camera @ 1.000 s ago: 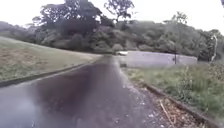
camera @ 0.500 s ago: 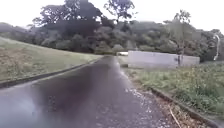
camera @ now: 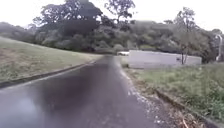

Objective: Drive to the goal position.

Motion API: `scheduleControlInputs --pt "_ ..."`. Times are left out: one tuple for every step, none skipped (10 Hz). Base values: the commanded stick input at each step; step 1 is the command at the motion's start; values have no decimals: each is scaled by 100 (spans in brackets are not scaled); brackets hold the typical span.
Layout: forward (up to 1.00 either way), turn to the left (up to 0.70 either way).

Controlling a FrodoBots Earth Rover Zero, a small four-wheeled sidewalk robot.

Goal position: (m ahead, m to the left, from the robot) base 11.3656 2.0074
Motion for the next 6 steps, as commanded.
scheduleControlInputs --pt "45 2" --pt "45 2" --pt "45 2" --pt "45 2" --pt "45 2" --pt "45 2"
